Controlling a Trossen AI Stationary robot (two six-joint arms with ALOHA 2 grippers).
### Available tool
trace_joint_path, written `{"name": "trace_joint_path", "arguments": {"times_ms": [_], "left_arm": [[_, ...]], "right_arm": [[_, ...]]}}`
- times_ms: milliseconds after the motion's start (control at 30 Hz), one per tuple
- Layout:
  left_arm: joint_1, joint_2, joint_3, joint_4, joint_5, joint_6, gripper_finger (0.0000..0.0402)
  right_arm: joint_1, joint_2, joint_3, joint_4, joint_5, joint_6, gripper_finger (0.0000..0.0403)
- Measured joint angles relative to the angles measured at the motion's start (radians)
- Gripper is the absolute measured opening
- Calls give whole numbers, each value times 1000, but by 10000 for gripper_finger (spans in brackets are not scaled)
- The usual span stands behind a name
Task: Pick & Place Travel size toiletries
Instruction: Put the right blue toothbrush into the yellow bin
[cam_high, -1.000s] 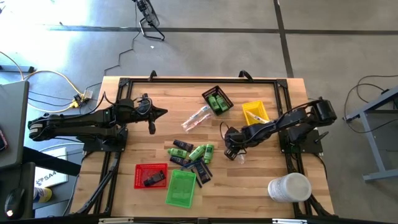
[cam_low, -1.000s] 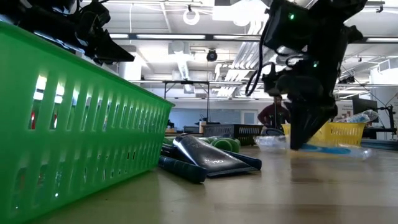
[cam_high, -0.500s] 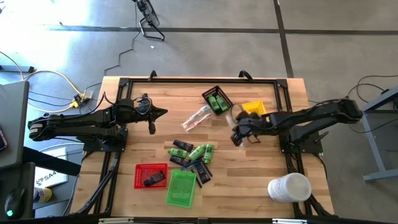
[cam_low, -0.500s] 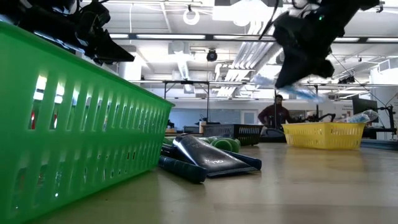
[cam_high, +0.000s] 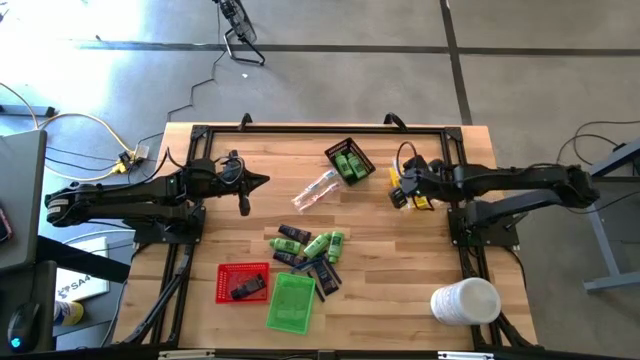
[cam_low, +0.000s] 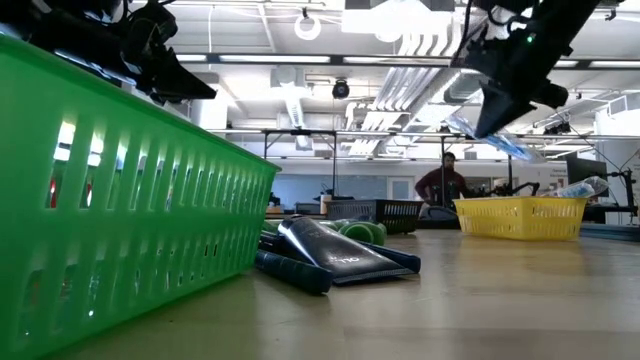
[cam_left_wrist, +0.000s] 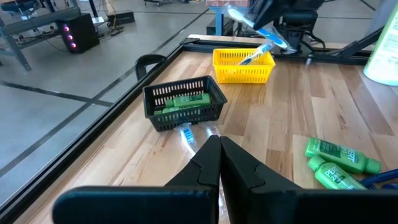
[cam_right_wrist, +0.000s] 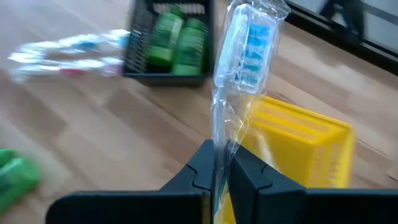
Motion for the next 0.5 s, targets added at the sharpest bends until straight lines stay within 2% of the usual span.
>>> {"name": "trace_joint_path", "arguments": {"times_ms": [333, 500], "left_arm": [[0, 0, 0, 0, 0, 0, 1], [0, 0, 0, 0, 0, 0, 1]], "right_arm": [[-107, 62, 6, -67, -89, -96, 15], [-149, 141, 82, -190, -116, -160, 15]]}}
